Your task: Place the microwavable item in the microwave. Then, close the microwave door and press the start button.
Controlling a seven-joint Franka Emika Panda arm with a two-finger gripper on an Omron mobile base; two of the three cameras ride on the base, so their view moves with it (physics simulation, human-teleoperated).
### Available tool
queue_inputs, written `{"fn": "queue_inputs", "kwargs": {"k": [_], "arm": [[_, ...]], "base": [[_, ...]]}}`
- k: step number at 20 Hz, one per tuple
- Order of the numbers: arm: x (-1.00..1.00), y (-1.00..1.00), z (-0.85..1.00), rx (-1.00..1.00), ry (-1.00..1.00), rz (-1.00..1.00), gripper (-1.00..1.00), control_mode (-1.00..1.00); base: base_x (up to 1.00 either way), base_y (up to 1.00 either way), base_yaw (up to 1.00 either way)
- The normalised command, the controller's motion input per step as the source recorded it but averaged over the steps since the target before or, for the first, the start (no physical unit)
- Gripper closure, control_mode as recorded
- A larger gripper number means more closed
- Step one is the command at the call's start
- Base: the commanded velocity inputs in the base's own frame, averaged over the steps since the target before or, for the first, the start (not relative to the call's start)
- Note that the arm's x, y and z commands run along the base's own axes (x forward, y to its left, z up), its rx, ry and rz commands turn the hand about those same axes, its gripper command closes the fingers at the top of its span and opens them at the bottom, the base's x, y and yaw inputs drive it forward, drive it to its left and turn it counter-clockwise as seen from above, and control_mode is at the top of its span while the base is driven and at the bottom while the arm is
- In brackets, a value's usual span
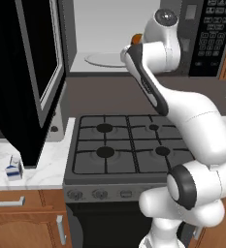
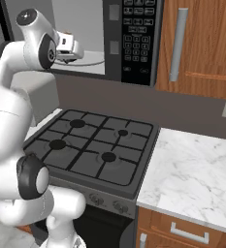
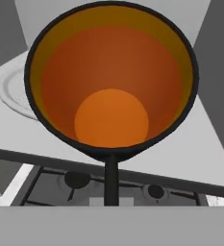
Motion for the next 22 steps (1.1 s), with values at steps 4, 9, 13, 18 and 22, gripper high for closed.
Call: {"fn": "queue_inputs", "kwargs": {"k": [4, 9, 13, 18, 22], "arm": [[0.38, 0.0, -0.03, 0.0, 0.05, 0.0, 1.0, -1.0], [0.43, 0.0, -0.21, -0.02, 0.09, 0.0, 1.0, -1.0], [0.44, 0.01, -0.28, -0.04, 0.08, 0.0, 1.0, -1.0], [0.32, 0.0, -0.08, 0.0, 0.01, 0.03, 1.0, -1.0], [0.38, 0.01, -0.01, 0.0, 0.0, 0.07, 1.0, -1.0]], "base": [[0.0, 0.0, 0.0], [0.0, 0.0, 0.0], [0.0, 0.0, 0.0], [0.0, 0.0, 0.0], [0.0, 0.0, 0.0]]}}
